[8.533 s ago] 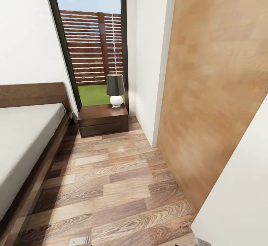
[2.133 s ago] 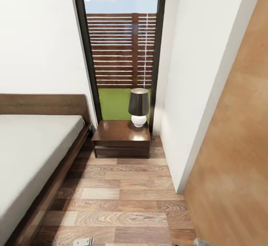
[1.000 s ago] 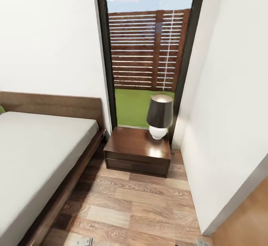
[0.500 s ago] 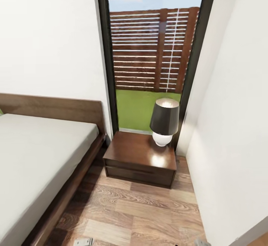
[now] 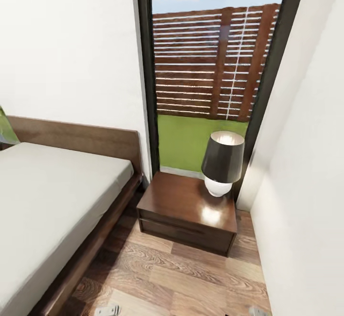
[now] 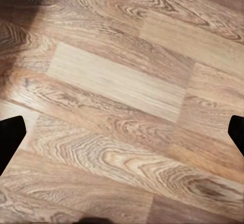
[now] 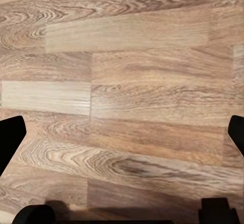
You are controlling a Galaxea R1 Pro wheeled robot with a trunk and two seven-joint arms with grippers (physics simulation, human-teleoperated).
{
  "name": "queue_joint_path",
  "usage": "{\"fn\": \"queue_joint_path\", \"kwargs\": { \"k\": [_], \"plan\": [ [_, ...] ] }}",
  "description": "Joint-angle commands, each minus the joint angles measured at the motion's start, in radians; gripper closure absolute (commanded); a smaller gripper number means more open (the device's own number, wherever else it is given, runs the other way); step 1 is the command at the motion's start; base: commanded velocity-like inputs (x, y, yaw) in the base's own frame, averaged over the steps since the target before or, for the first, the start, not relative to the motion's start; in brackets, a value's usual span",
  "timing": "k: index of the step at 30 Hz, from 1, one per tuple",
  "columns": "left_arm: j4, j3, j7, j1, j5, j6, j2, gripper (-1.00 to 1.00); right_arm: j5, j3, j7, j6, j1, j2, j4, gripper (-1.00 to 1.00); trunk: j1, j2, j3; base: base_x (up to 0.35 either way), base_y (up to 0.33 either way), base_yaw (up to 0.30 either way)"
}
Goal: In the bedroom, move the book from the bed onto either nightstand, and place the two sandals side by side next to the bed.
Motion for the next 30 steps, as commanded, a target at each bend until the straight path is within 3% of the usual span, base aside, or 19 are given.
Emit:
{"fn": "queue_joint_path", "kwargs": {
  "k": [1, 30],
  "plan": [
    [0.002, 0.009, -0.003, -0.001, -0.008, -0.003, 0.0, -1.0, -0.007, -0.002, 0.005, -0.001, 0.0, 0.0, 0.001, -1.0, 0.0, 0.0, -0.001, 0.035, -0.025, 0.267],
    [0.002, 0.009, -0.003, -0.001, -0.009, -0.003, 0.0, -1.0, -0.007, -0.001, 0.005, -0.001, 0.0, 0.0, 0.001, -1.0, 0.0, 0.0, -0.016, 0.049, -0.041, 0.271]
  ]
}}
